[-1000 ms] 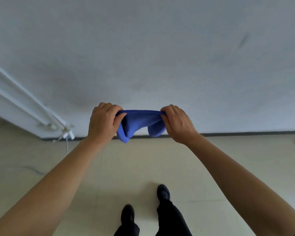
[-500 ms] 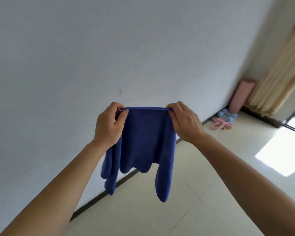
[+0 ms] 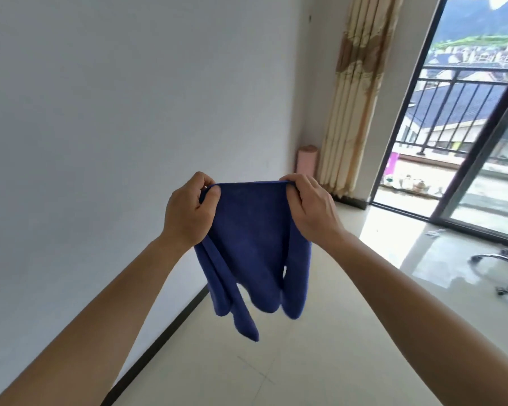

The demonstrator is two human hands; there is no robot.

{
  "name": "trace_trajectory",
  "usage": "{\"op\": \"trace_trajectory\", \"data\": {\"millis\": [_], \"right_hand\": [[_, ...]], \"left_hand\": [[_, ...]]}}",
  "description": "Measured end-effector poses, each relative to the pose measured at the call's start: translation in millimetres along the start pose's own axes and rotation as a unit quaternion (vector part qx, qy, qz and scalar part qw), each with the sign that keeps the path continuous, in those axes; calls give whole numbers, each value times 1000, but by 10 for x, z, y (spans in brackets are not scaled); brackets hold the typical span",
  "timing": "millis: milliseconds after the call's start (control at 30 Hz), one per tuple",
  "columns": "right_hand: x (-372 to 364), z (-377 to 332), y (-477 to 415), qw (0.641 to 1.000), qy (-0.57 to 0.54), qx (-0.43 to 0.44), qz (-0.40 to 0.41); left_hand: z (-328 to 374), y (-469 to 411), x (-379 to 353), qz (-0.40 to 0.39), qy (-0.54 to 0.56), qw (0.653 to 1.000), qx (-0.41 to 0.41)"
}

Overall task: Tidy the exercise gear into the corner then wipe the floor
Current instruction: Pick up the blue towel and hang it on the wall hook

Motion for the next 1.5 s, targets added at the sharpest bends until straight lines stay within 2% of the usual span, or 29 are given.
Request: {"op": "trace_trajectory", "data": {"millis": [267, 433, 533, 667, 767, 1000, 1167, 1333, 1500], "right_hand": [[-208, 1314, -866, 997, 57, -36, 44], [-287, 2207, -1634, 987, 153, -31, -22], [-247, 2709, -2017, 976, 206, -21, -65], [-85, 3325, -2482, 968, 245, -32, -34], [-53, 3954, -2802, 954, 288, -69, -42], [-265, 5705, -3708, 949, 275, -142, -67], [-318, 7006, -4671, 952, 214, -192, -108], [-466, 7790, -5840, 958, 168, -206, -106], [-873, 8396, -6936, 974, 158, -144, -71]], "left_hand": [[-295, -1189, -1504, -50, -6, 998, -42], [-575, -2142, -2515, -96, 40, 993, -49], [-644, -2740, -3062, -135, 30, 986, -90], [-671, -3397, -3804, -184, 4, 972, -149], [-733, -3764, -4432, -217, 6, 964, -153], [-973, -4663, -6192, -253, -8, 957, -142], [-1035, -5453, -7311, -301, -53, 948, -85], [-1110, -6344, -7991, -245, -71, 964, -79], [-1455, -7269, -8572, -194, -64, 977, -66]]}}
Point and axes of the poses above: each hand's wrist, its own y-axis away from the middle knuckle, its own x-axis out of the back of the hand, z = x × y, the point moved 1 cm from there along -y, towards the middle knuckle, and after that the axes turned 5 degrees about z, right-handed, at the moved point
